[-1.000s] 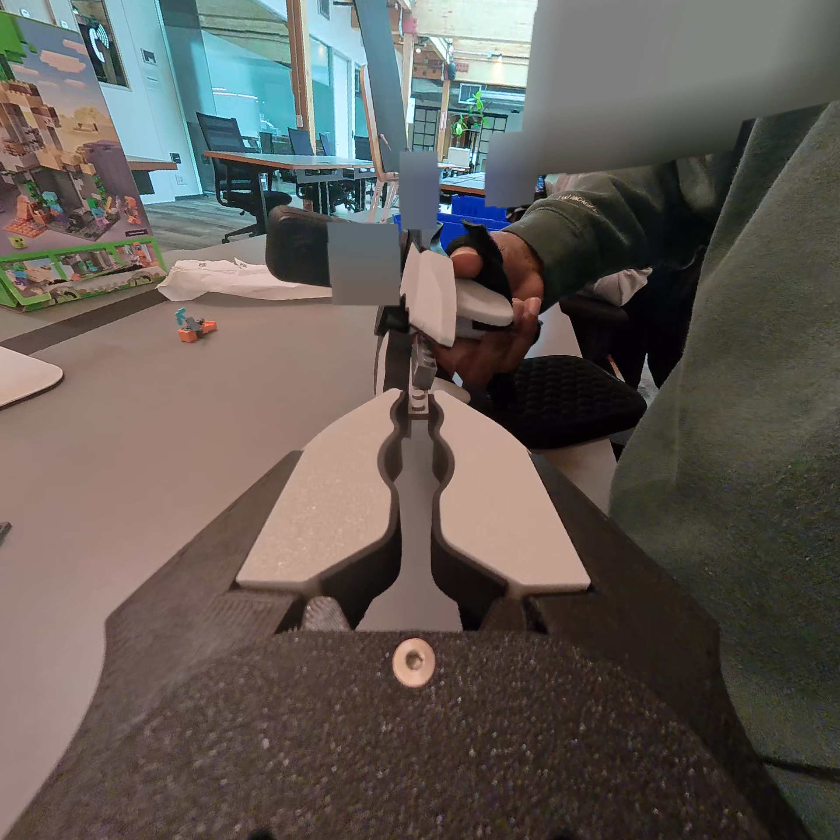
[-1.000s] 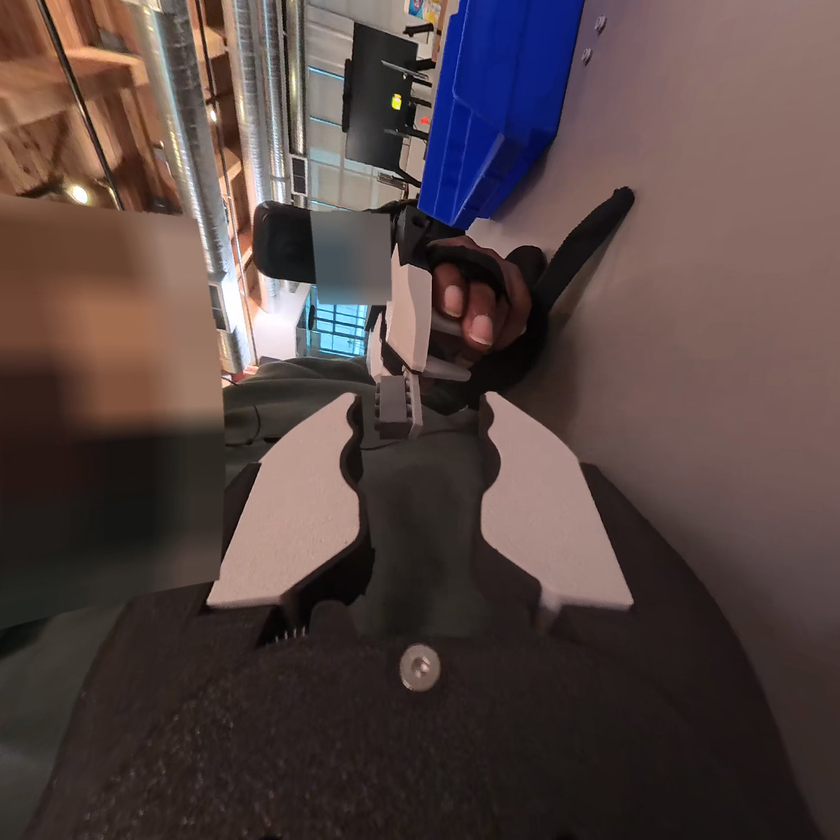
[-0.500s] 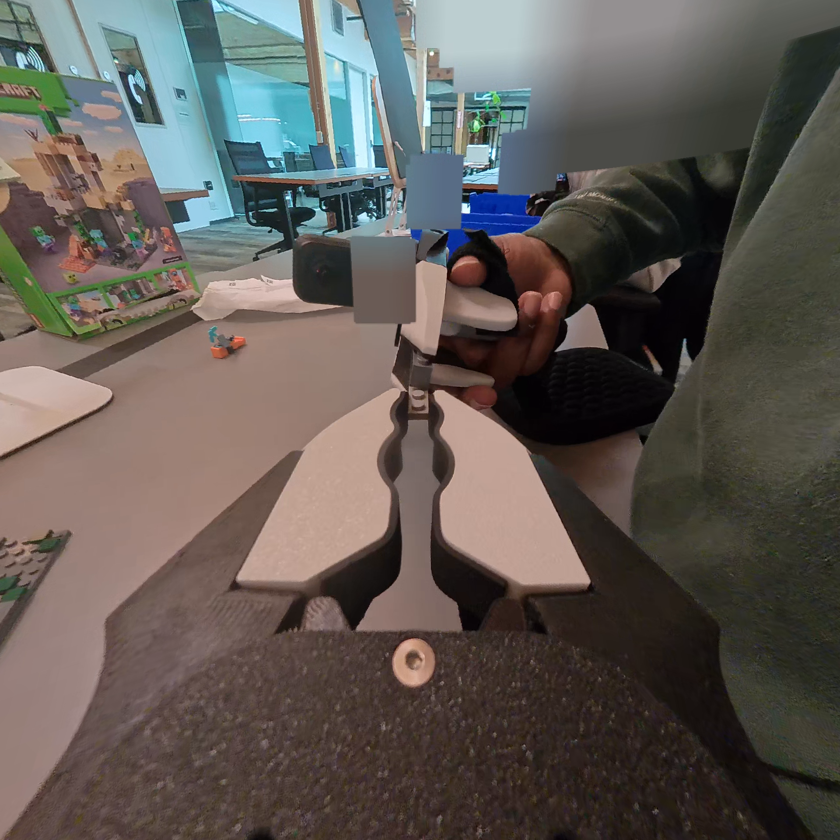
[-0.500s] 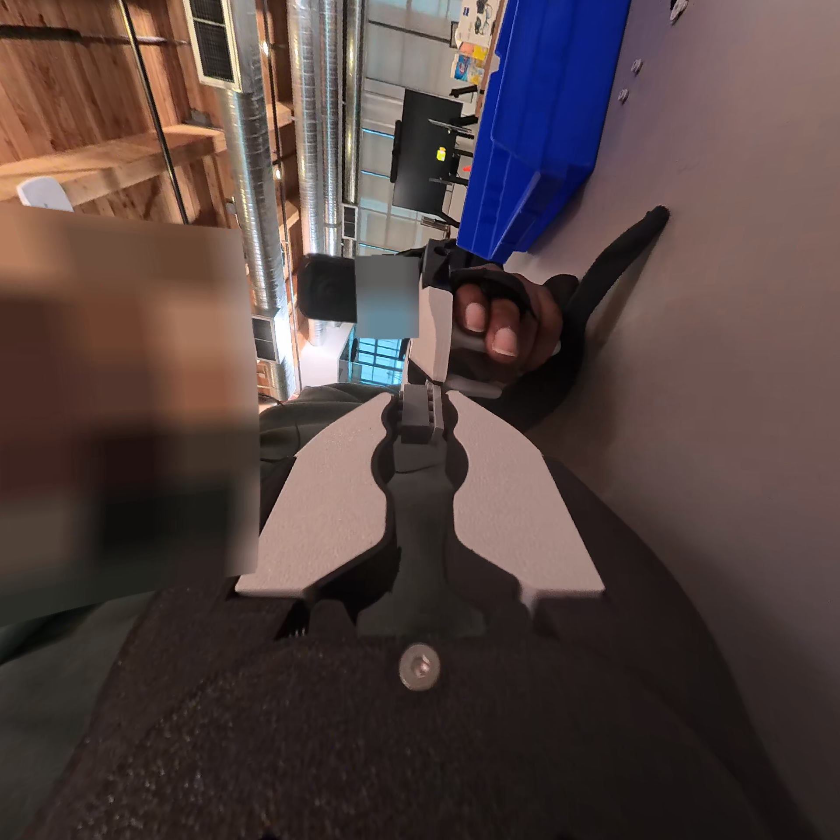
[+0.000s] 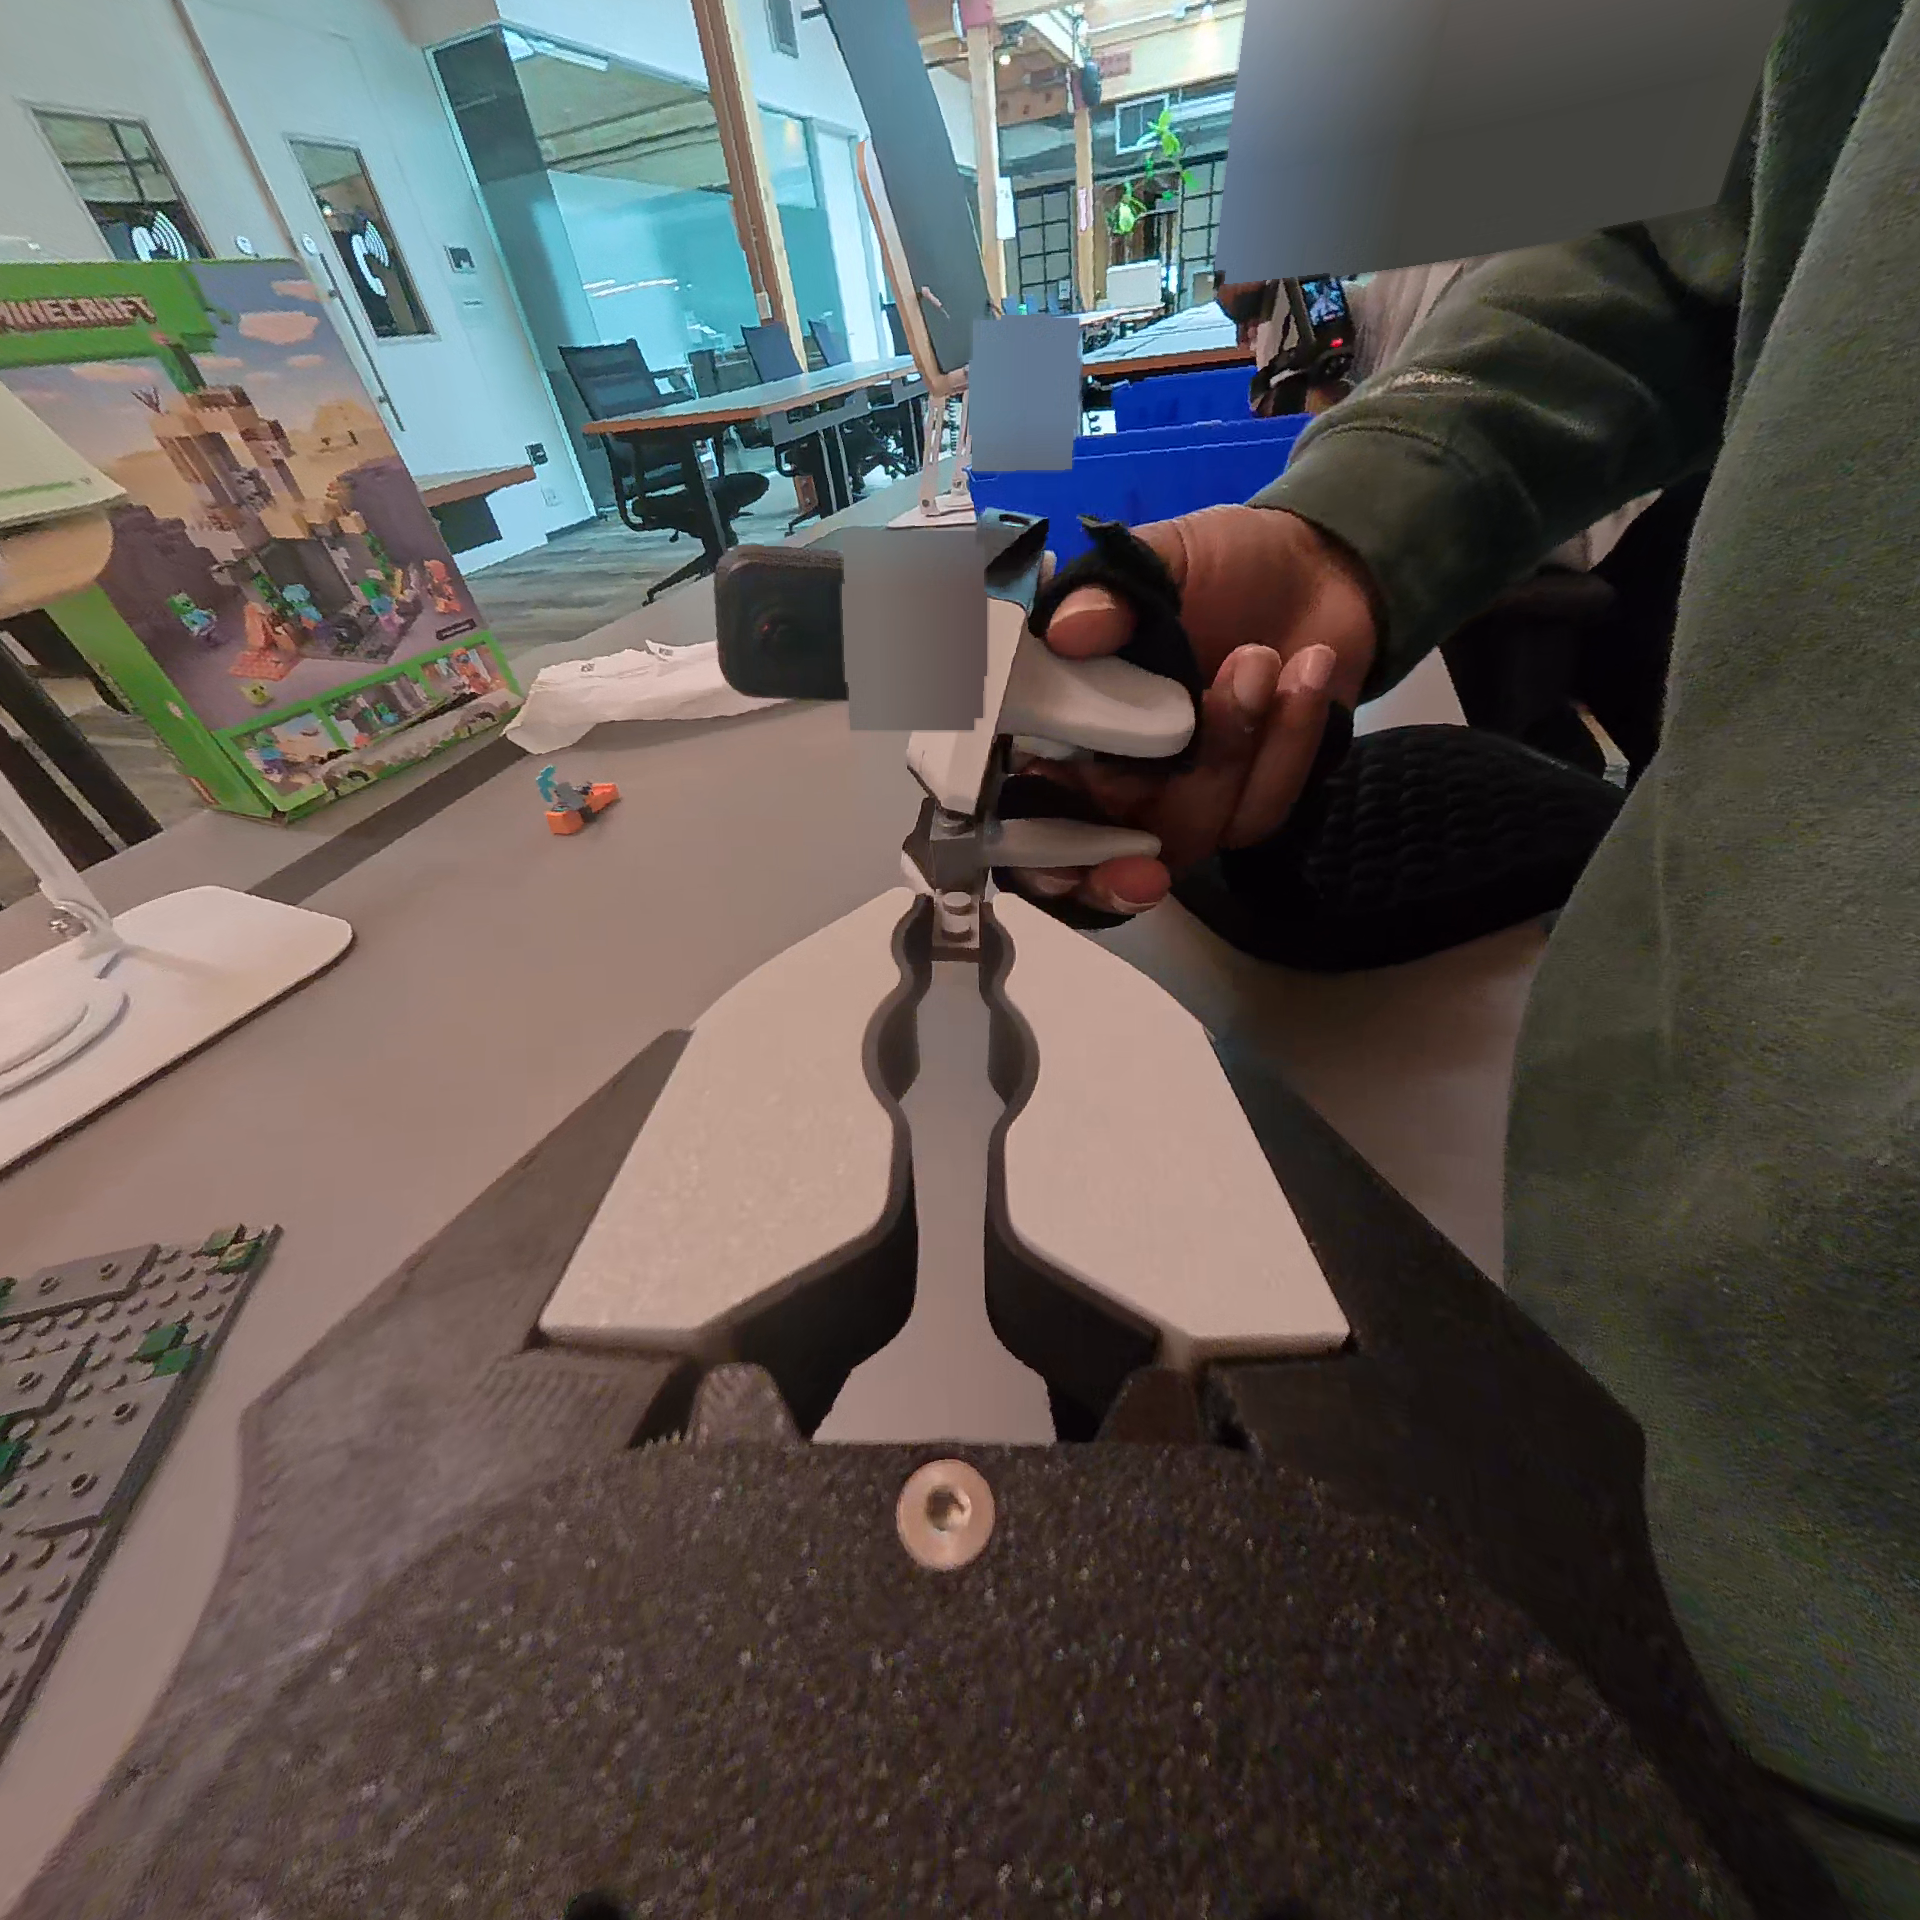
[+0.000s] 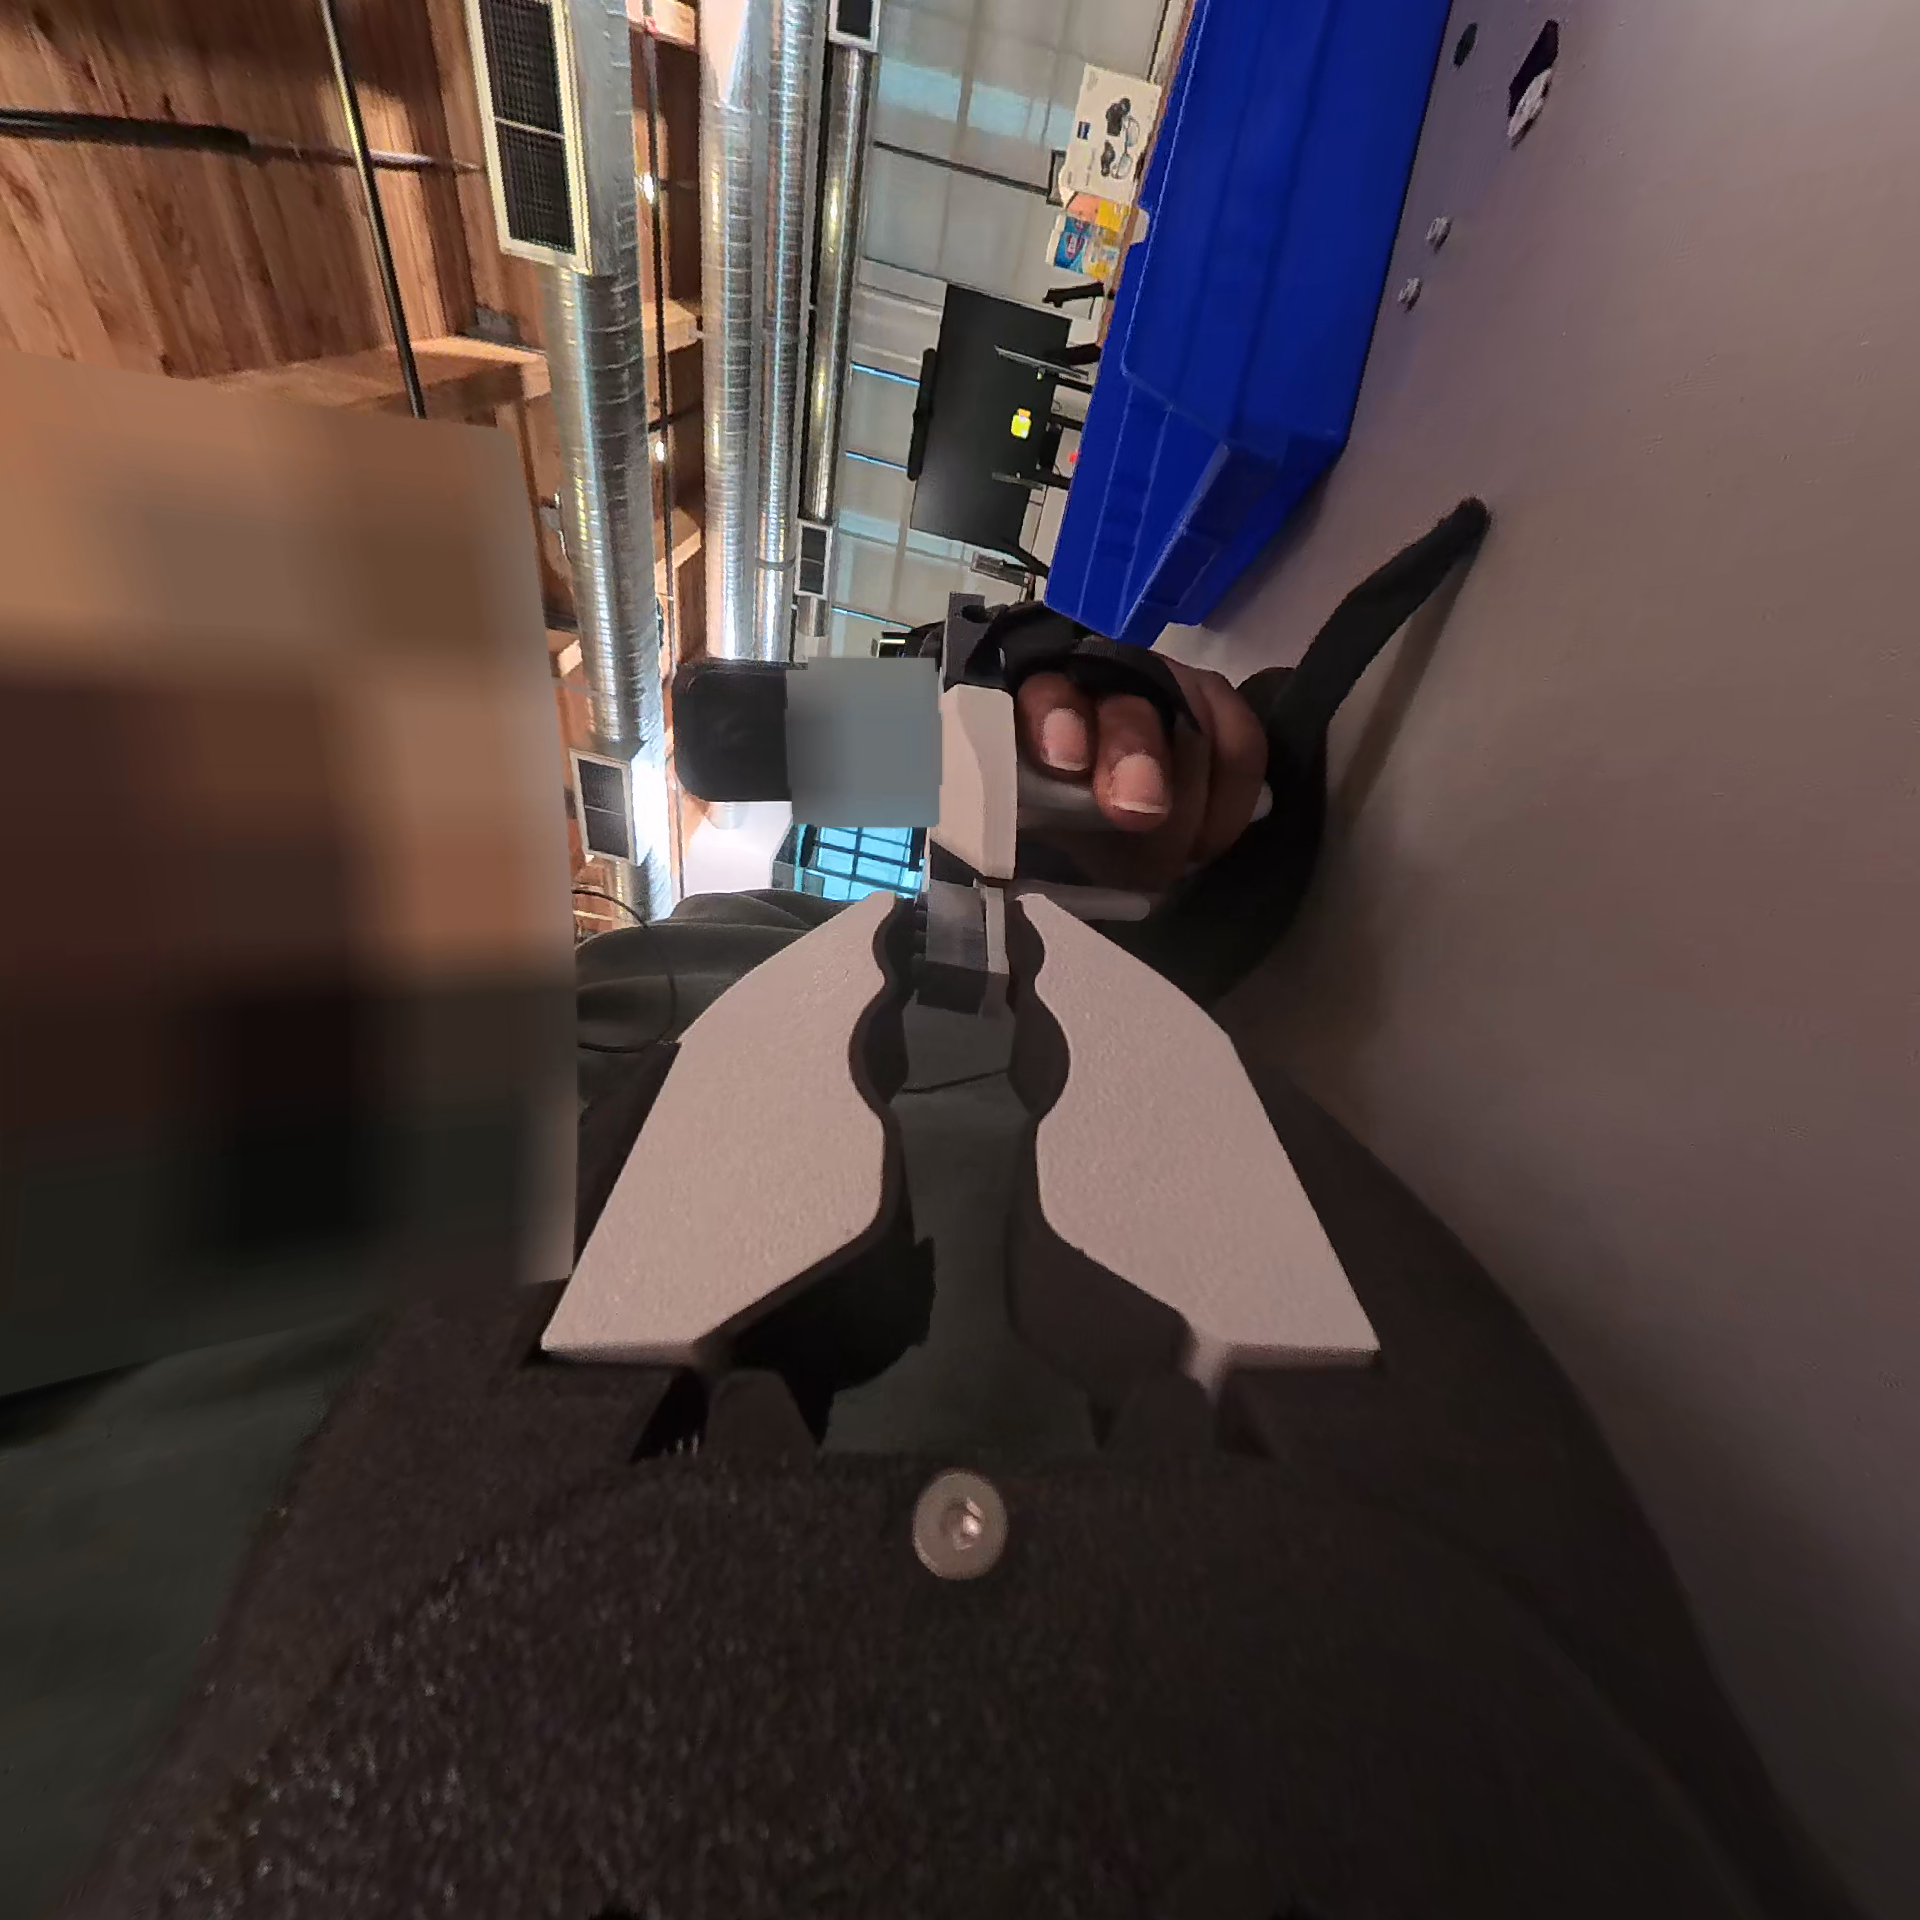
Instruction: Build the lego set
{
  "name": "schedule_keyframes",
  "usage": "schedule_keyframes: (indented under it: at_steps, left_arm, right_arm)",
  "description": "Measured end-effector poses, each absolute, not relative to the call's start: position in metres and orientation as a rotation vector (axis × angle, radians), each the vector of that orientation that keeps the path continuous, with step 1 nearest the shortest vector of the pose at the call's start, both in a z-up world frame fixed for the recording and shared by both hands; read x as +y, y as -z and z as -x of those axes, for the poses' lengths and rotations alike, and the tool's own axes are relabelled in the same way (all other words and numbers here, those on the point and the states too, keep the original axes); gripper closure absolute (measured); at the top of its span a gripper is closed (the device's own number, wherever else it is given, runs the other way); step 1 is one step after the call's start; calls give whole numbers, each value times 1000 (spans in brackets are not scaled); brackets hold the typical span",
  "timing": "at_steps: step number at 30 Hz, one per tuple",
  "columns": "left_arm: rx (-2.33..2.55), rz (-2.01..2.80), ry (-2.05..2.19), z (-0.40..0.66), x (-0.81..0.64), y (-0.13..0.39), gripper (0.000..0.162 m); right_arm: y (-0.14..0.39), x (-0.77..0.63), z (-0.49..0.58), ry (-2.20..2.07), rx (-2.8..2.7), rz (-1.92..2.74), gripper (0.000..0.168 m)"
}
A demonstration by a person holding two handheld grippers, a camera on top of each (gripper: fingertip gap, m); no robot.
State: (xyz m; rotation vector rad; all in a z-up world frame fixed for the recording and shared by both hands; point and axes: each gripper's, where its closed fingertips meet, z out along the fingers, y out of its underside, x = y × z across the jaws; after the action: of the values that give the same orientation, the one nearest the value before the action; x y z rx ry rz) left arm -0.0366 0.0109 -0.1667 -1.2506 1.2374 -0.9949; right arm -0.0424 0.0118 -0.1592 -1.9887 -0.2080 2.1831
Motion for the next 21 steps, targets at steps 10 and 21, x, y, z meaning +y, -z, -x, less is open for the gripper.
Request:
schedule_keyframes:
  at_steps: [10,21]
  left_arm:
    - [1215,1333,1035,35,16,174,154]
    - [1260,1213,960,33,7,167,154]
  right_arm:
    - [166,16,42,-1985,-334,1946,152]
    - [157,7,40,-1867,-593,1865,149]
